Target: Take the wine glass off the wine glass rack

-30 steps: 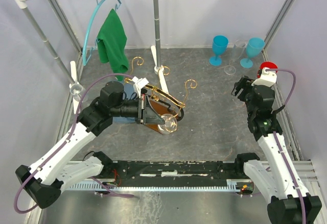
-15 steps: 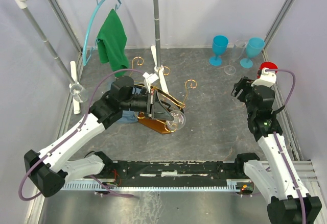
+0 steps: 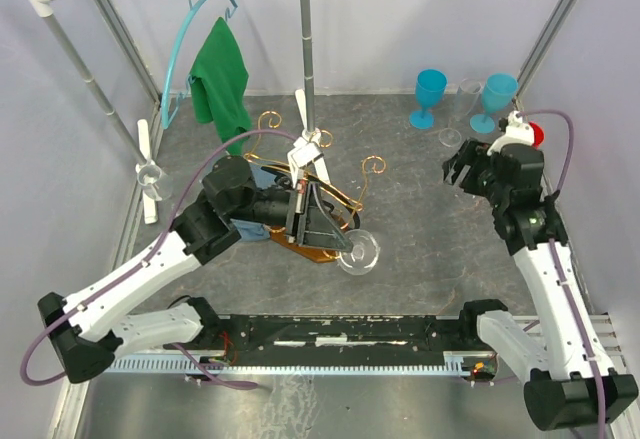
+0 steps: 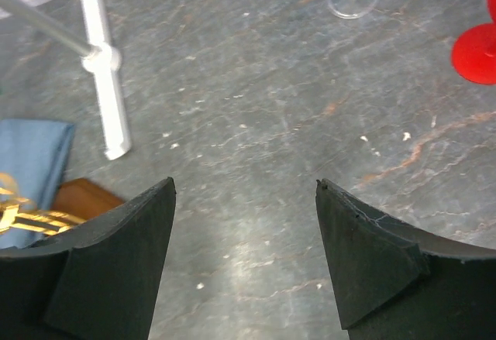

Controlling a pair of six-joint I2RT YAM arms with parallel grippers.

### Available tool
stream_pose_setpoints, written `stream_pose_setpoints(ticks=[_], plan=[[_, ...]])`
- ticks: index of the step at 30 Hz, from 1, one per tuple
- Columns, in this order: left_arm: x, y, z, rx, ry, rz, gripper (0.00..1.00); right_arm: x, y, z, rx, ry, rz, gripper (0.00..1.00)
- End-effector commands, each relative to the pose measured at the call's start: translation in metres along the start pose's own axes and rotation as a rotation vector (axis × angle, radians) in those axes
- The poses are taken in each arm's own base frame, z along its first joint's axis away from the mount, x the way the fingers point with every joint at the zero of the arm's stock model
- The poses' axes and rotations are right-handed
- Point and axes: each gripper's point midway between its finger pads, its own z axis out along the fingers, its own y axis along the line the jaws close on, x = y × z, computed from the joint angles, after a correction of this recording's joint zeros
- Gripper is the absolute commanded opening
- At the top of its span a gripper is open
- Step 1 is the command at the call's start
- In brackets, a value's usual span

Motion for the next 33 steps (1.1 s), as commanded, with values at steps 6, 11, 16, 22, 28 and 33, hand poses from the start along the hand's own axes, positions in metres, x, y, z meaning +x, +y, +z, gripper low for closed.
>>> stream_pose_setpoints(ticks=[6, 11, 16, 22, 28, 33], plan=[[-0.006, -0.123, -0.034, 0.32, -0.078, 0.562, 0.03, -0.046, 0.027, -0.083, -0.062, 0.01, 0.048, 0.86], [-0.011, -0.126, -0.045, 0.252, -0.145, 0.807, 0.03, -0.053, 0.051, -0.101, -0.157, 0.05, 0.108, 0.92], [-0.035, -0.105, -0.062, 0.022, -0.302, 1.072, 0.03, -0.059, 0.141, -0.106, -0.625, 0.212, 0.375, 1.0], [-0.05, -0.075, -0.066, -0.148, -0.287, 1.224, 0.03, -0.07, 0.182, -0.081, -0.935, 0.354, 0.812, 1.0], [-0.056, -0.041, -0.05, -0.21, -0.196, 1.17, 0.03, -0.09, 0.205, -0.085, -1.034, 0.369, 0.963, 1.0], [-0.059, -0.025, -0.042, -0.233, -0.152, 1.133, 0.03, -0.097, 0.231, -0.092, -1.069, 0.397, 0.927, 1.0]])
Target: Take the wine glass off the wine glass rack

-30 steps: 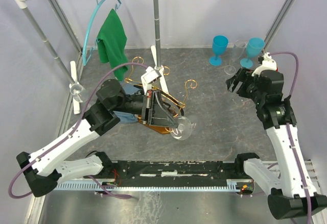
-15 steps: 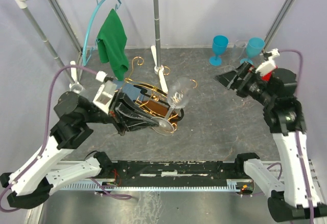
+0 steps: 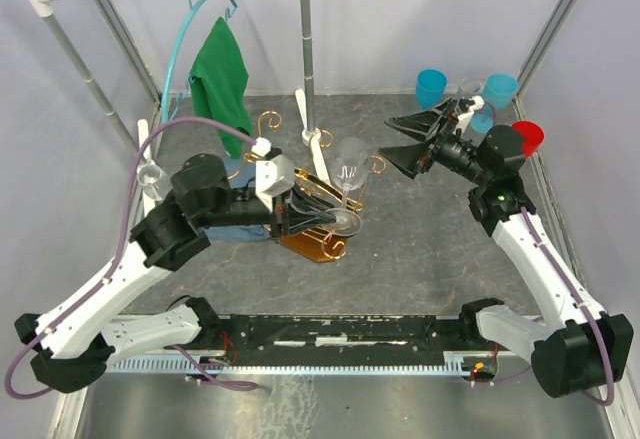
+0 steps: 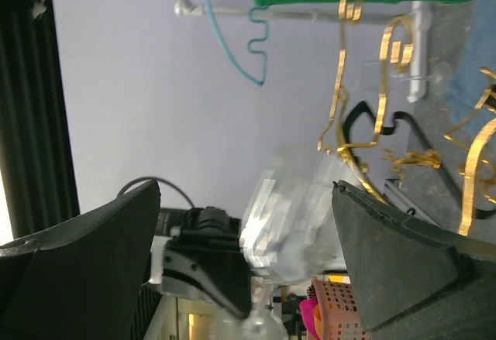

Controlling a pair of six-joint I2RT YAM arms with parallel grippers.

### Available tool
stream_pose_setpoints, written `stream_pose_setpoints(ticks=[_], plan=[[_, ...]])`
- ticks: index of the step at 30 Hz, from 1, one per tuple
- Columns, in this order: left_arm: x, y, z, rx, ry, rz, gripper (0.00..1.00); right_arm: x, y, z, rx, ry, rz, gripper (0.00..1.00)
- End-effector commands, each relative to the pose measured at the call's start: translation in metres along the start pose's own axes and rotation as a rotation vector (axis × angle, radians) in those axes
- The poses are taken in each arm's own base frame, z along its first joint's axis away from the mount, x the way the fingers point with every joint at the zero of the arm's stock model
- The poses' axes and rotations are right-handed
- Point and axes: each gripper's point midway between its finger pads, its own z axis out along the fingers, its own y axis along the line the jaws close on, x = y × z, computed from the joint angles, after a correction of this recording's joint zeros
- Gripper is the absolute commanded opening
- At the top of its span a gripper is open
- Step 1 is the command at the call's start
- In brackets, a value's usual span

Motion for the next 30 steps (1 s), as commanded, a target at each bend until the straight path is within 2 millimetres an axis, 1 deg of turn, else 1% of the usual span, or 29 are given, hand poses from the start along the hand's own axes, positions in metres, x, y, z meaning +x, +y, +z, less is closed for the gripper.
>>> stream_pose_setpoints(ticks=[1, 2, 4, 7, 15, 20, 25, 27, 30], plan=[[-0.022, 0.006, -0.001, -0.019, -0.039, 0.114, 0.03, 0.021, 0.063, 0.01, -0.164, 0.064, -0.066, 1.0], [-0.022, 0.006, -0.001, -0.02, -0.042, 0.117, 0.03, 0.026, 0.063, 0.015, -0.159, 0.073, -0.07, 1.0], [-0.022, 0.007, -0.001, -0.024, -0.046, 0.126, 0.03, 0.03, 0.057, 0.024, -0.128, 0.08, -0.077, 1.0], [-0.024, 0.007, -0.003, -0.031, -0.048, 0.138, 0.03, 0.033, 0.052, 0.032, -0.116, 0.096, -0.078, 1.0], [-0.033, 0.013, -0.023, -0.12, -0.034, 0.214, 0.03, 0.031, 0.047, 0.032, -0.099, 0.077, -0.093, 1.0], [-0.04, 0.012, -0.03, -0.137, -0.035, 0.239, 0.03, 0.033, 0.048, 0.033, -0.091, 0.09, -0.1, 1.0], [-0.039, 0.009, -0.024, -0.103, -0.038, 0.243, 0.03, 0.044, 0.055, 0.04, -0.114, 0.132, -0.088, 0.99], [-0.037, 0.011, -0.02, -0.095, -0.03, 0.238, 0.03, 0.052, 0.054, 0.048, -0.112, 0.161, -0.074, 1.0], [-0.034, 0.015, -0.015, -0.09, -0.017, 0.235, 0.03, 0.062, 0.057, 0.055, -0.126, 0.203, -0.059, 1.0]])
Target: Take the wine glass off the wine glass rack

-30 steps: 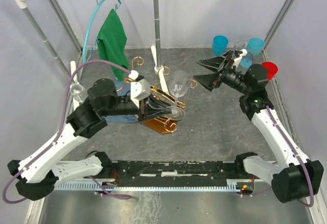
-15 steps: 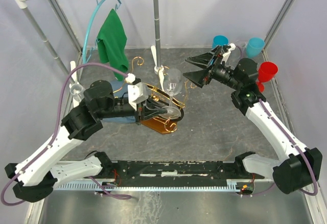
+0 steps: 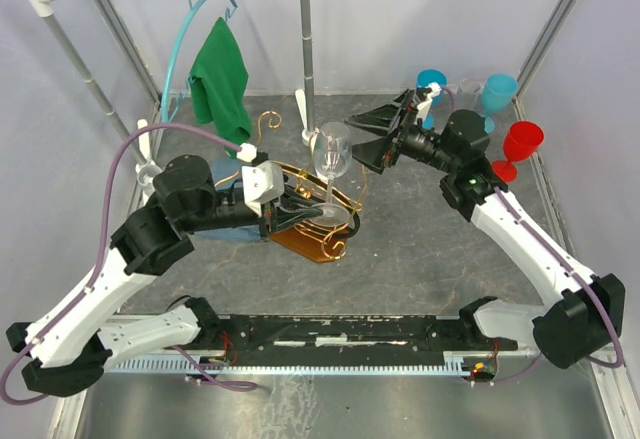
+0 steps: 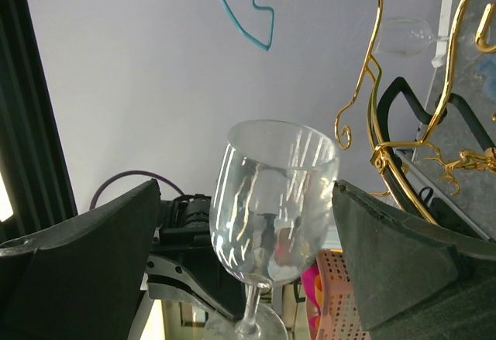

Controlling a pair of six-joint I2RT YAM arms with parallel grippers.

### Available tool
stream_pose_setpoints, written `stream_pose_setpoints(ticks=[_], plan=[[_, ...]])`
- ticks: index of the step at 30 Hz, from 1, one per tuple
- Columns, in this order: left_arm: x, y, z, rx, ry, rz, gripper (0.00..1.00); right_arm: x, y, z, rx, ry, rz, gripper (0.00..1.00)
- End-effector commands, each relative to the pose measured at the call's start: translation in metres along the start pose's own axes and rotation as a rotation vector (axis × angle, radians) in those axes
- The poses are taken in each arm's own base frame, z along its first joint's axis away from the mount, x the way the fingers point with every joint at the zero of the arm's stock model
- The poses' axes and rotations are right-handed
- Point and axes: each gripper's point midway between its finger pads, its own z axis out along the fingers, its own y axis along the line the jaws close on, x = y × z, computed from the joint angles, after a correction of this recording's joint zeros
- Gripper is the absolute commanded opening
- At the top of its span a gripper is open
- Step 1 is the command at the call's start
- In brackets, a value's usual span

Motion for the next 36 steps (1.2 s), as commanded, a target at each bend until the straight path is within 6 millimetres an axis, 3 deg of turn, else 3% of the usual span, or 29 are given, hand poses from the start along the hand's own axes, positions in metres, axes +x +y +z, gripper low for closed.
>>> stream_pose_setpoints(ticks=[1, 7, 10, 19, 22, 26, 31, 35, 36], plan=[[-0.031, 0.006, 0.004, 0.005, -0.08, 0.114, 0.03, 0.015, 0.031, 0.011, -0.088, 0.06, -0.034, 1.0], [-0.034, 0.006, 0.006, 0.017, -0.095, 0.127, 0.03, 0.023, 0.032, 0.019, -0.085, 0.094, -0.035, 0.99], [-0.035, 0.005, 0.006, 0.021, -0.099, 0.136, 0.03, 0.03, 0.032, 0.024, -0.083, 0.134, -0.034, 0.92], [-0.03, 0.01, 0.006, -0.005, -0.079, 0.15, 0.03, 0.042, 0.033, 0.032, -0.101, 0.19, -0.02, 0.86], [-0.027, 0.01, 0.007, -0.003, -0.071, 0.149, 0.03, 0.043, 0.032, 0.035, -0.108, 0.199, -0.01, 0.83], [-0.024, 0.011, 0.007, -0.006, -0.063, 0.145, 0.03, 0.042, 0.032, 0.036, -0.128, 0.204, -0.001, 0.7], [-0.022, 0.011, 0.005, -0.016, -0.056, 0.139, 0.04, 0.043, 0.039, 0.036, -0.169, 0.213, 0.002, 0.65], [-0.029, 0.007, -0.004, -0.023, -0.089, 0.14, 0.44, 0.041, 0.04, 0.038, -0.189, 0.211, 0.016, 0.54], [-0.031, 0.006, -0.006, -0.028, -0.099, 0.143, 0.62, 0.04, 0.041, 0.038, -0.193, 0.21, 0.015, 0.52]])
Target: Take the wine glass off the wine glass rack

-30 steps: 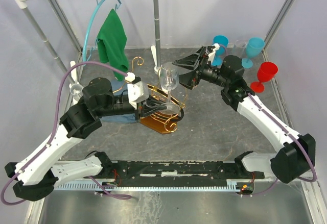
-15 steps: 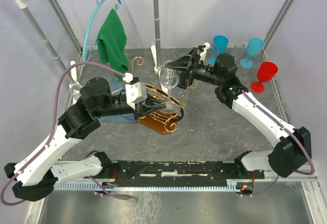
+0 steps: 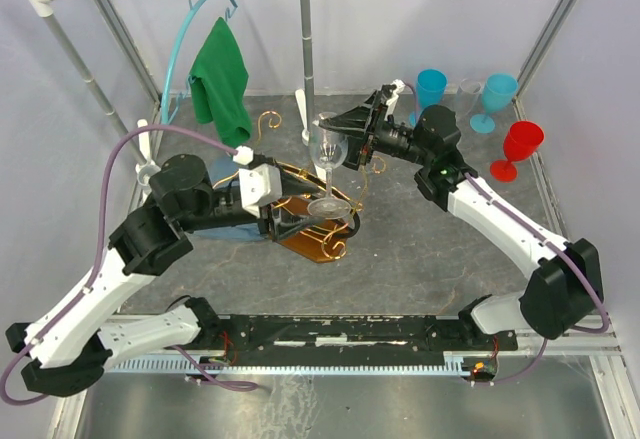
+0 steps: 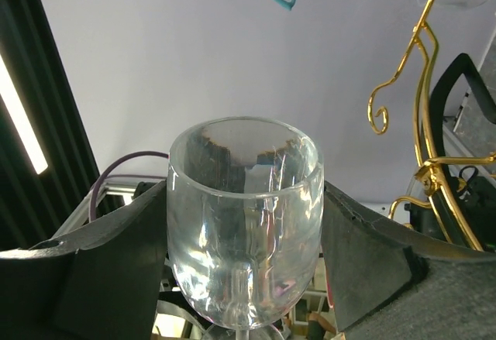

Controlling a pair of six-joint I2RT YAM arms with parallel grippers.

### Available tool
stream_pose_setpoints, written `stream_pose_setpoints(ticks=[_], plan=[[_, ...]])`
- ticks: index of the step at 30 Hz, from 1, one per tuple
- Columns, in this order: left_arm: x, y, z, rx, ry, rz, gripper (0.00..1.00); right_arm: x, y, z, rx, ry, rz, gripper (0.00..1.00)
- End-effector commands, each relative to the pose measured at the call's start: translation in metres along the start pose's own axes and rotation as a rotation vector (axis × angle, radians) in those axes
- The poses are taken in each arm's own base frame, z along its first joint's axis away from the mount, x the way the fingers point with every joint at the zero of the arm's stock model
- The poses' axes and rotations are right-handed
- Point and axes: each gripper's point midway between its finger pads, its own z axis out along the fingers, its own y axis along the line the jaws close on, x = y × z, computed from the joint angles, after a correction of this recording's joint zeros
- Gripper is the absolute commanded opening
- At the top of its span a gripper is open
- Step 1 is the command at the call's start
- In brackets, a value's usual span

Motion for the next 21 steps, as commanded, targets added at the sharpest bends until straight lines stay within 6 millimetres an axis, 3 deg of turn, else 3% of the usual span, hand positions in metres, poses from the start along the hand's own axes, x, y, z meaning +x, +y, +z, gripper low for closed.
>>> stream_pose_setpoints(ticks=[1, 3, 4, 8, 10, 17, 21], plan=[[-0.032, 0.0, -0.016, -0.035, -0.106, 0.07, 0.76, 0.011, 0.041, -0.002, -0.135, 0.04, -0.061, 0.51], [-0.037, -0.001, -0.022, -0.048, -0.124, 0.072, 0.98, 0.011, 0.043, -0.002, -0.139, 0.041, -0.067, 0.5], [-0.04, -0.002, -0.026, -0.057, -0.134, 0.072, 0.99, 0.009, 0.043, -0.002, -0.139, 0.038, -0.069, 0.5], [-0.055, -0.007, -0.043, -0.08, -0.178, 0.064, 0.99, -0.007, 0.043, -0.01, -0.127, 0.005, -0.092, 0.49], [-0.061, -0.009, -0.052, -0.096, -0.201, 0.063, 0.99, -0.025, 0.04, -0.022, -0.096, -0.044, -0.116, 0.48], [-0.064, -0.011, -0.073, -0.157, -0.229, 0.053, 0.99, -0.097, 0.023, -0.086, 0.101, -0.274, -0.263, 0.52], [-0.061, -0.01, -0.077, -0.178, -0.222, 0.031, 0.99, -0.137, 0.028, -0.13, 0.201, -0.42, -0.369, 0.51]])
